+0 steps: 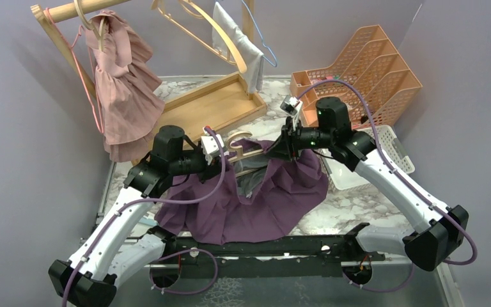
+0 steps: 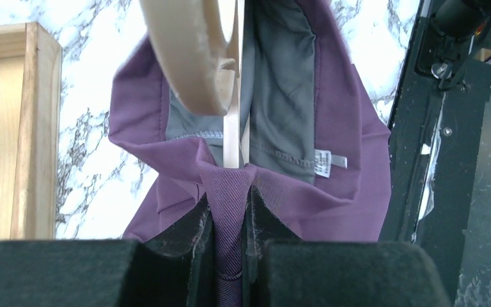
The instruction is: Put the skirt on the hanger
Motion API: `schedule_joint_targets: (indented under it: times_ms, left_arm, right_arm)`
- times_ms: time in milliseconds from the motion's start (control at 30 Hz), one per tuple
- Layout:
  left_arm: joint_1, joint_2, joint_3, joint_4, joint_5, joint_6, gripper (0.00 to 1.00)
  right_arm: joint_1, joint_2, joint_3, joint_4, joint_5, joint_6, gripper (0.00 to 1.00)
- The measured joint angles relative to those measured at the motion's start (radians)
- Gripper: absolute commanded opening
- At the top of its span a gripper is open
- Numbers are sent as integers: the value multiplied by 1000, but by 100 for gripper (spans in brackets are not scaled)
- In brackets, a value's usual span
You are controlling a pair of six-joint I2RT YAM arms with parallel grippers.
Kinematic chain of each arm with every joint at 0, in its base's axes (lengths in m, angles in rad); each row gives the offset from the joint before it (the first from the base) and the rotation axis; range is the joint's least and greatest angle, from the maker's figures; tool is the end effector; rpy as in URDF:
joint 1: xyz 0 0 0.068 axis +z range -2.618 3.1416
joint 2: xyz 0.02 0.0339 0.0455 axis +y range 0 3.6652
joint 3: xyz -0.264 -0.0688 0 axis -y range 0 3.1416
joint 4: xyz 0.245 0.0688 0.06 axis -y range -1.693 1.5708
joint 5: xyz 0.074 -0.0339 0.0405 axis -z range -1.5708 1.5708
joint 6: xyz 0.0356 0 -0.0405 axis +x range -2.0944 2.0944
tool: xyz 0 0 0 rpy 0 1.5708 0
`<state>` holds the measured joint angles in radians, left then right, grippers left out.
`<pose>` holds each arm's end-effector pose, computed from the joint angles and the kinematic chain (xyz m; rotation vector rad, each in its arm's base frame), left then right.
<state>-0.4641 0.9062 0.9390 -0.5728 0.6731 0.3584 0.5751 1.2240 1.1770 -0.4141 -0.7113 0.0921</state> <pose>0.1577 -0.1037 0.3370 1.1810 1.7009 -0.7704 0.2125 0.1654 0.3653 -0.9460 1.8727 1.1325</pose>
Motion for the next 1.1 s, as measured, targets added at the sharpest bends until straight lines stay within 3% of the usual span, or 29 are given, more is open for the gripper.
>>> schedule_joint_targets:
  times_ms: [100, 200, 500, 800, 1000, 1100]
  left_arm:
    - [0, -48, -68, 87, 18, -38, 0]
    - [0, -55, -76, 130, 20, -60, 0]
    - [3, -54, -76, 167, 53, -66, 0]
    - [3, -48, -54, 133, 77, -35, 0]
    - [3, -48, -31, 106, 95, -22, 0]
    - [3, -50, -19, 94, 105, -20, 0]
  right_arm:
    - [0, -1, -20, -1, -7, -63, 48]
    - [0, -11, -20, 14, -15, -102, 50]
    - [0, -29, -16, 145, -112, -208, 50]
    - [42, 105, 79, 97, -254, -506, 49]
    - [109, 190, 162, -55, -273, -672, 38]
    - [128, 190, 165, -91, -272, -715, 18]
